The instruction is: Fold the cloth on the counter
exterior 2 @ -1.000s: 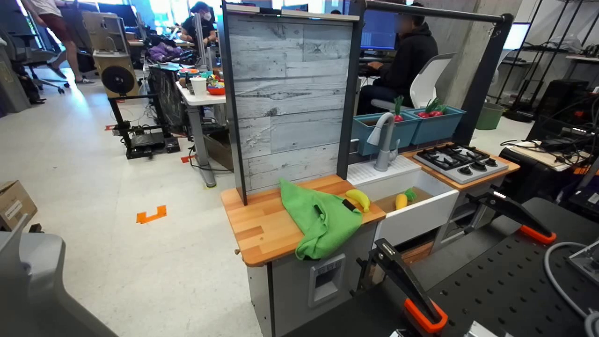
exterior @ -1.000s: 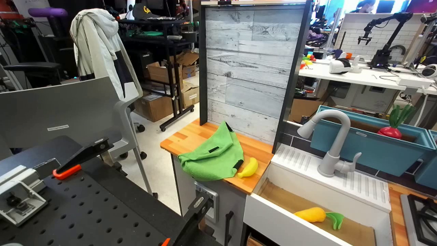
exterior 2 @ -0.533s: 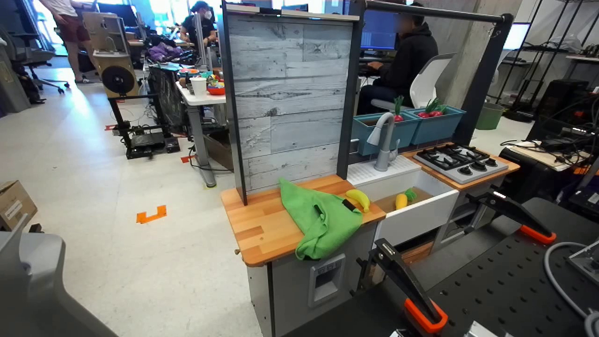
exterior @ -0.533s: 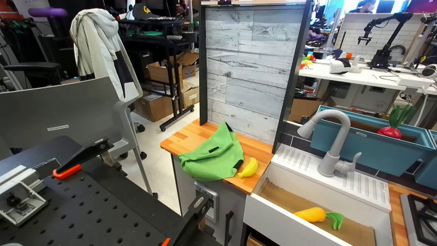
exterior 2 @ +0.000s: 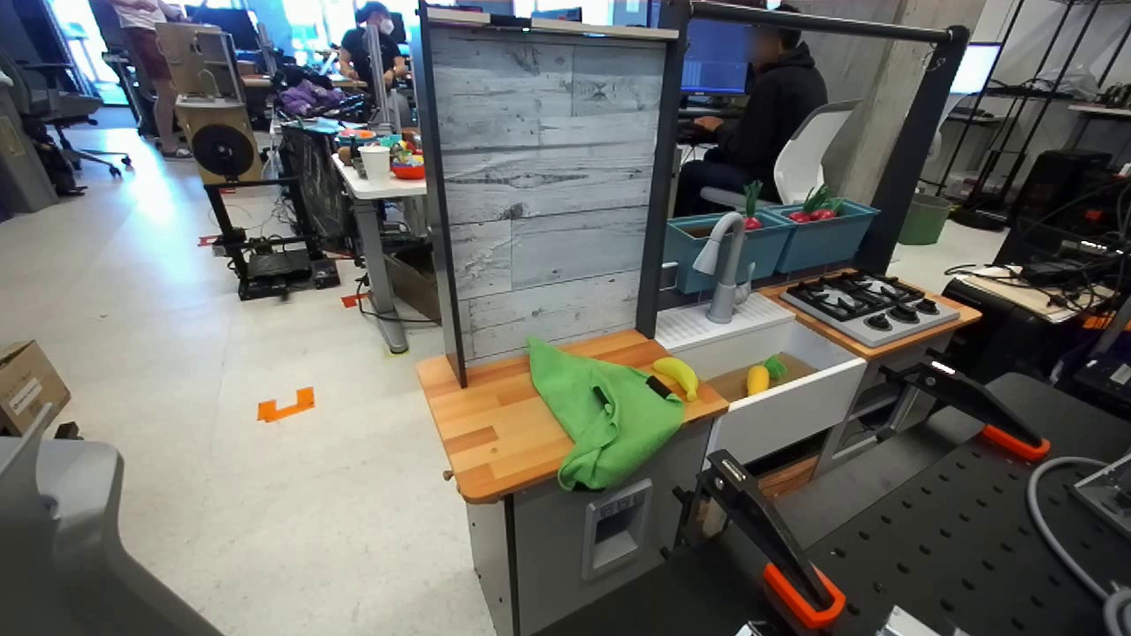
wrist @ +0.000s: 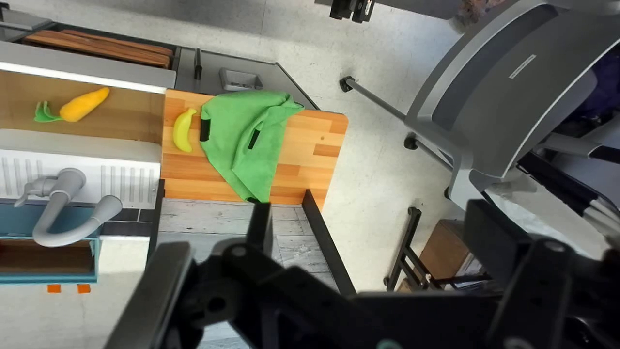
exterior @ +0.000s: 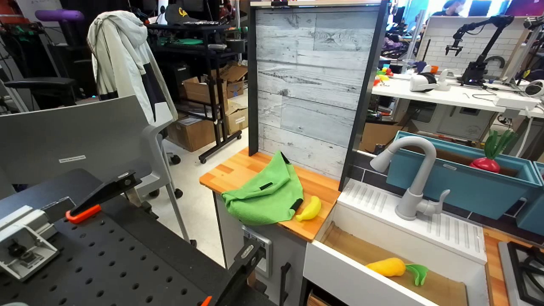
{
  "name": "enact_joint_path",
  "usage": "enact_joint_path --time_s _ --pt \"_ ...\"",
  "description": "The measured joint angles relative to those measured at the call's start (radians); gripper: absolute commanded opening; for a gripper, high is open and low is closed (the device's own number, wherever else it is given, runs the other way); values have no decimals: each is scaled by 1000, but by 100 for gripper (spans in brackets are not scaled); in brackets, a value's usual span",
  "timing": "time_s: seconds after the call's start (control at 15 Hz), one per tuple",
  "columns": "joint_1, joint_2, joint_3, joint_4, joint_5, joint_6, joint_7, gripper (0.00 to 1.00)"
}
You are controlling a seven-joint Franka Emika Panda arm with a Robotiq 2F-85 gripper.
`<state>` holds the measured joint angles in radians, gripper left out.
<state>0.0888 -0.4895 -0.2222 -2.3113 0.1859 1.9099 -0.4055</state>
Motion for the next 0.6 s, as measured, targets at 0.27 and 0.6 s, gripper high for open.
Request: enact_joint_path --time_s 0.27,0.6 --pt "-7 0 5 -3 0 5 0 100" --pt "-16 71 3 -1 30 139 1 100"
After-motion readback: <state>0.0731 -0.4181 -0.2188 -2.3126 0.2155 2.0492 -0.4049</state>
